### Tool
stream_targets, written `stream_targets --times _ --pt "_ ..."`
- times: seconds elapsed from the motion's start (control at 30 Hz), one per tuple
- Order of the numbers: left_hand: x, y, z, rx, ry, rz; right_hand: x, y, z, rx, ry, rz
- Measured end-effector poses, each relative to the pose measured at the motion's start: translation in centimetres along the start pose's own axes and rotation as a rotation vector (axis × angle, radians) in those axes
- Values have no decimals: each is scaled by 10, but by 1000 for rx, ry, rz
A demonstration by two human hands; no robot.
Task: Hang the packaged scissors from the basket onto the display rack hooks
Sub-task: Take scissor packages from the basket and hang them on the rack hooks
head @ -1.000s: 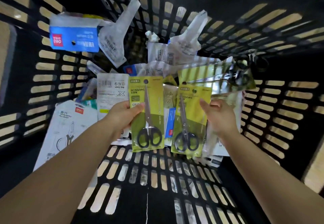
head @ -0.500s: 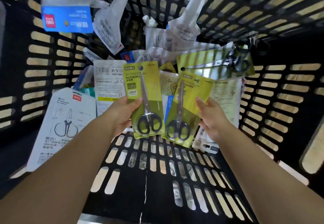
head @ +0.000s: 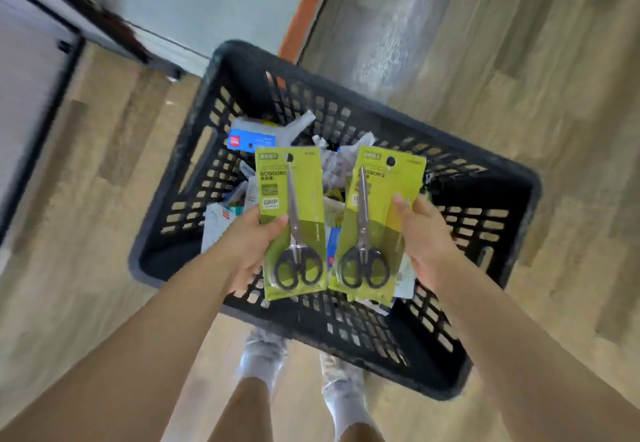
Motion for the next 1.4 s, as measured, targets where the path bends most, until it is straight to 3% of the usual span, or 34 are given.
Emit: stream_targets --times 0.27,0.4,0.5,0.6,0.8,0.93,1.13,1.4 --pt "-30 -226 151 358 -75 6 9 -202 -180 -313 -58 -114" --pt "-57 -357 217 540 -106 141 24 -334 -269 -619 -163 -186" --pt "-83 -454 229 643 -184 269 43 -433 -306 -789 -220 -282" --pt "-115 -529 215 710 -291 424 71 -519 -314 -929 -339 -358" --pt "-194 -621 161 736 -495 710 131 -645 -289 -1028 -428 -538" --pt "-217 -692 142 796 -660 792 164 -718 -278 -1061 -493 -660" --pt "-257 -772 119 890 -635 919 205 -817 -258 -1228 -567 -797" --pt "-306 -835 88 1056 -634 1030 244 -919 -257 -1403 -393 -893"
Point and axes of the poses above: each hand's wrist, its own y-axis towards the middle knuckle, its own x-axis out of the palm, z = x × y, the point moved 1 cm from there along y, towards the middle knuckle, and after that the axes turned 2 degrees about x, right-handed, at the moved point
